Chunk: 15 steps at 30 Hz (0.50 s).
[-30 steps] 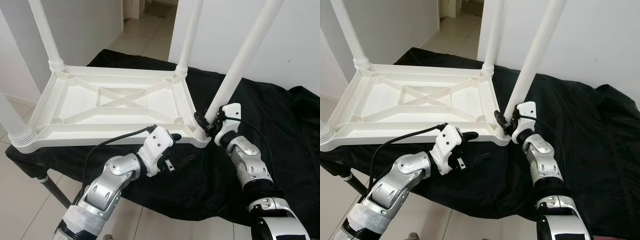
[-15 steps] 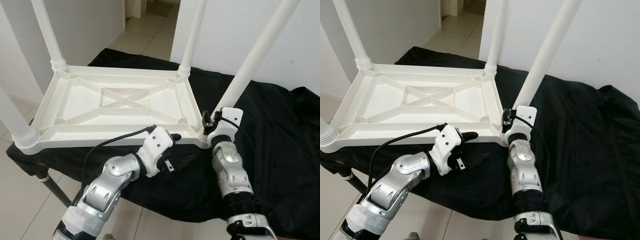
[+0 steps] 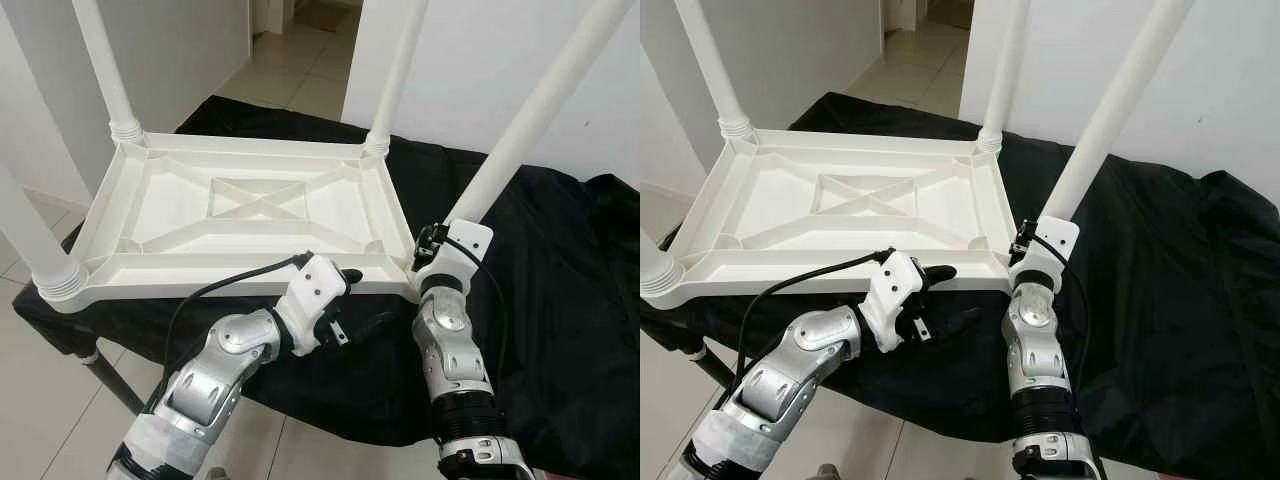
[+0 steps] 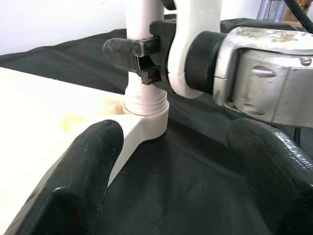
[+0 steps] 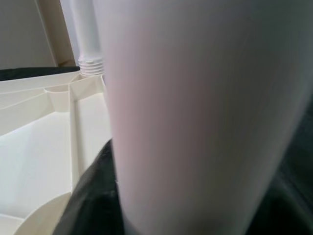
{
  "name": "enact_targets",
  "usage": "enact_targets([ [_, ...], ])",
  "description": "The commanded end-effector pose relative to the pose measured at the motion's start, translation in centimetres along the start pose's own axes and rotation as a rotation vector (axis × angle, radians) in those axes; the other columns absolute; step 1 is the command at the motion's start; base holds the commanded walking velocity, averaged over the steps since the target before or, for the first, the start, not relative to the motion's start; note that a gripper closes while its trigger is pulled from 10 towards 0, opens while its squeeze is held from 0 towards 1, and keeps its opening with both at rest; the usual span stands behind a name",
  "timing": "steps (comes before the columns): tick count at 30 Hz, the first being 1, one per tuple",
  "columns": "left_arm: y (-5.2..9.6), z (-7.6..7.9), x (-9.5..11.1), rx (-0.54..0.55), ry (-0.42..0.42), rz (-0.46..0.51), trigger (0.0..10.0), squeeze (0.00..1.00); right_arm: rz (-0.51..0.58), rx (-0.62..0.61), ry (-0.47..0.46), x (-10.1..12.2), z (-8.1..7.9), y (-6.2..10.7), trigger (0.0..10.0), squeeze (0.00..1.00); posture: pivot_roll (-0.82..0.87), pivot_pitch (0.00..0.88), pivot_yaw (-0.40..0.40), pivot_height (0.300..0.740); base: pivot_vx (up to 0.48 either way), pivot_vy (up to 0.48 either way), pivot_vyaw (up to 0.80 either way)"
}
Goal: Building children table
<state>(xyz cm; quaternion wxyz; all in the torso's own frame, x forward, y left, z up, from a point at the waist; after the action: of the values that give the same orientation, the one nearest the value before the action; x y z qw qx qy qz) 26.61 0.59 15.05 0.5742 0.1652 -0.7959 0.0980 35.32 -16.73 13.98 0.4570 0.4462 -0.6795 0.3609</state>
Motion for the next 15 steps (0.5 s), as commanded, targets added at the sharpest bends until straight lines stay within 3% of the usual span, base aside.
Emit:
enact_targets([
  [1, -0.2, 0.2, 0.1, 0.002, -0.003, -0.001, 10.0, 0.0, 0.006, -0.036, -0.003, 0.1, 1.2, 0.0, 10.0, 1.0, 0.0, 0.0, -0.106, 0.74, 0.0, 0.0, 0.0],
  [7, -0.2, 0.3, 0.1, 0.002, -0.001, 0.001, 10.0, 0.0, 0.034, 0.054, -0.031, 0.5, 0.3, 0.2, 10.0, 1.0, 0.0, 0.0, -0.108, 0.74, 0.0, 0.0, 0.0],
  [10, -0.2, 0.4, 0.1, 0.0, 0.0, 0.002, 10.0, 0.0, 0.029, 0.191, -0.045, 0.2, -0.3, 0.7, 10.0, 1.0, 0.0, 0.0, -0.111, 0.74, 0.0, 0.0, 0.0],
  [14, -0.2, 0.5, 0.1, -0.001, 0.001, 0.002, 10.0, 0.0, 0.038, 0.269, -0.019, 0.3, -0.1, 1.0, 10.0, 1.0, 0.0, 0.0, -0.11, 0.74, 0.0, 0.0, 0.0],
  [15, -0.2, 0.5, 0.1, -0.002, 0.001, 0.002, 10.0, 0.0, 0.026, 0.3, -0.016, 0.2, 0.1, 1.0, 10.0, 0.15, 0.0, 0.0, -0.109, 0.74, 0.0, 0.0, 0.0],
])
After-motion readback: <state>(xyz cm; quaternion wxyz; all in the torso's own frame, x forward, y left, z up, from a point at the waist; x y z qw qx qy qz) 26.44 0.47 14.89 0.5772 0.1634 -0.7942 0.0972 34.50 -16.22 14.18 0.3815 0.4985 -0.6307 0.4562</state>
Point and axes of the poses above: a point about 5 cm out from each wrist's last joint towards the gripper, its own y axis pointing back from the gripper into the wrist, its own x axis along the axis of the wrist's last joint, z = x × y, the point moved 4 cm from there along -y, pointing out of the wrist towards the gripper, and after that the axes turned 11 degrees about -y, right-handed, at the moved point
